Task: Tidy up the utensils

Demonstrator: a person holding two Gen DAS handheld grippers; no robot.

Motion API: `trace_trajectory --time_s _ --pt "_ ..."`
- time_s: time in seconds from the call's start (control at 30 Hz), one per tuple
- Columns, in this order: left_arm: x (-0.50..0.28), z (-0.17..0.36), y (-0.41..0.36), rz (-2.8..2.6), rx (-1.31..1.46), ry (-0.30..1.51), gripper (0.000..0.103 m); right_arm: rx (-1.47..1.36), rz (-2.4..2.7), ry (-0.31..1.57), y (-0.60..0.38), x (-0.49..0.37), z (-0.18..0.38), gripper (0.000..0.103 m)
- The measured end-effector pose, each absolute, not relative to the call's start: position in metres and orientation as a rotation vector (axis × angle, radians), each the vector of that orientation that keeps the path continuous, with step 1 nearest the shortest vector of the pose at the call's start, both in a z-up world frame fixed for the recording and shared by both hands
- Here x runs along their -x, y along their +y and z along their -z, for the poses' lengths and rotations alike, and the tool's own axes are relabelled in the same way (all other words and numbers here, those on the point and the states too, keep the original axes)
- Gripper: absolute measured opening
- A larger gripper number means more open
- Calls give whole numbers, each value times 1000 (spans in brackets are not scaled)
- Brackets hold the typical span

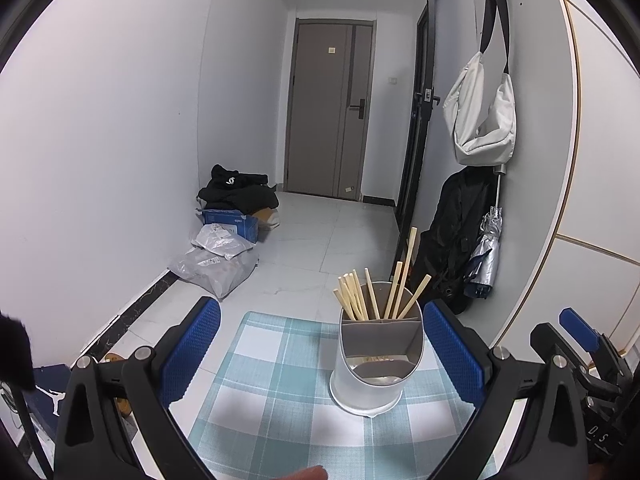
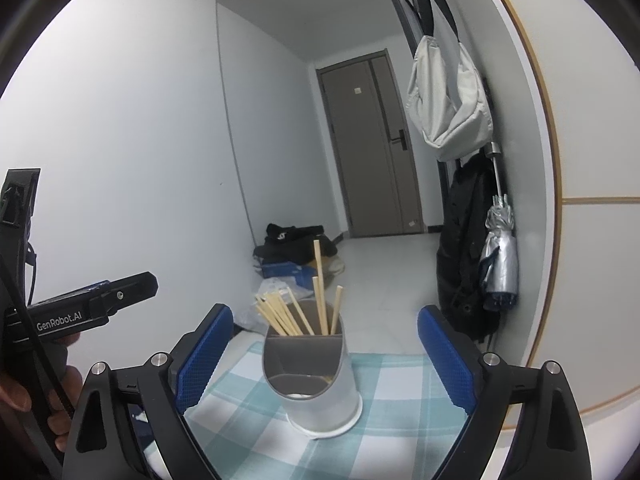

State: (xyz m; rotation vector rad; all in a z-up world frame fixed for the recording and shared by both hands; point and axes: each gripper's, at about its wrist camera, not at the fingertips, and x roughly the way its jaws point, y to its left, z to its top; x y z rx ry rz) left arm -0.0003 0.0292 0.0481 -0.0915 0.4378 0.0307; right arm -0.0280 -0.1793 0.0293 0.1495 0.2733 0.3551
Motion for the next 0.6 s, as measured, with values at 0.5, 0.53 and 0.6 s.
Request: trace_trajectory --time_s 0.5,0.53,0.6 --pt "2 -45 29 -34 103 429 100 -137 -345 263 -179 31 -31 95" --pt "2 -45 30 -34 110 425 100 -139 -345 264 -179 31 -31 95" --pt "2 -44 31 -38 115 421 100 -145 -342 268 -180 30 -30 95"
